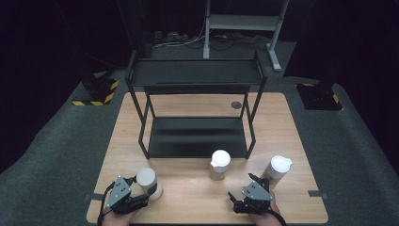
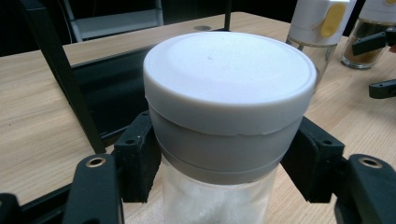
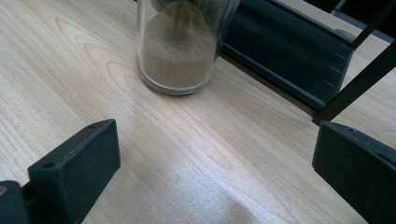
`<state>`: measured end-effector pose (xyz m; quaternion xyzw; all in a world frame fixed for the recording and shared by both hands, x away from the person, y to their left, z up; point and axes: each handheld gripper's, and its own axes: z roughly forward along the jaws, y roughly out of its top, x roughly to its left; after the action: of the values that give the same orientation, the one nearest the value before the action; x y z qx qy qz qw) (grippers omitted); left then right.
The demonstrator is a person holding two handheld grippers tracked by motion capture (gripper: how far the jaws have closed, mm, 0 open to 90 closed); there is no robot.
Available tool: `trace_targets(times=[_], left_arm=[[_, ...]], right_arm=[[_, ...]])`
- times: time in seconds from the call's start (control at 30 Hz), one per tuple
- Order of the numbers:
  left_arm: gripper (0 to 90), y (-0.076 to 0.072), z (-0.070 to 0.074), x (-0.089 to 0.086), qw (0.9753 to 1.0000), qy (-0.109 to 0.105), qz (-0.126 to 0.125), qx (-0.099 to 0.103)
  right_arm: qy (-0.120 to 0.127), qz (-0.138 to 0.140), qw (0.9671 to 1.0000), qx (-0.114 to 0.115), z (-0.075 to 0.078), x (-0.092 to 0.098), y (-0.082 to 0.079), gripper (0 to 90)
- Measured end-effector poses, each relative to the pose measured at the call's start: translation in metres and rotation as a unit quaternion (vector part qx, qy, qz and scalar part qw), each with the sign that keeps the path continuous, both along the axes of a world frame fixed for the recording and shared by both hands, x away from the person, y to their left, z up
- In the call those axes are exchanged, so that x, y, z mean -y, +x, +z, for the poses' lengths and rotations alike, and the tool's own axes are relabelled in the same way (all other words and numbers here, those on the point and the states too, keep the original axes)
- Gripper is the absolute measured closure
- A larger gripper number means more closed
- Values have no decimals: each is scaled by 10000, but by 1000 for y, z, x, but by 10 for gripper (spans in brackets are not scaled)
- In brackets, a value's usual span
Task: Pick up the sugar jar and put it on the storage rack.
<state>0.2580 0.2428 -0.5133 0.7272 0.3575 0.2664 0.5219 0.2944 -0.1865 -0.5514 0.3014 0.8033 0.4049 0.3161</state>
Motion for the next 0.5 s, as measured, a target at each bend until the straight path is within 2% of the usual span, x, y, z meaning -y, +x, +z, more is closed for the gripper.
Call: trace_targets(times=[0.2, 0.37, 0.5], left_arm=[[350, 0, 2, 0, 10000, -16, 26, -32], [350, -3, 8, 1, 10000, -44, 36, 64], [350, -4, 12, 1, 9998, -162, 52, 60]], right_arm=[[2, 2, 10000, -30, 0, 0, 1, 3], [-13, 8, 10000, -35, 0, 0, 1, 3], [6, 3, 10000, -49, 0, 0, 1, 3]])
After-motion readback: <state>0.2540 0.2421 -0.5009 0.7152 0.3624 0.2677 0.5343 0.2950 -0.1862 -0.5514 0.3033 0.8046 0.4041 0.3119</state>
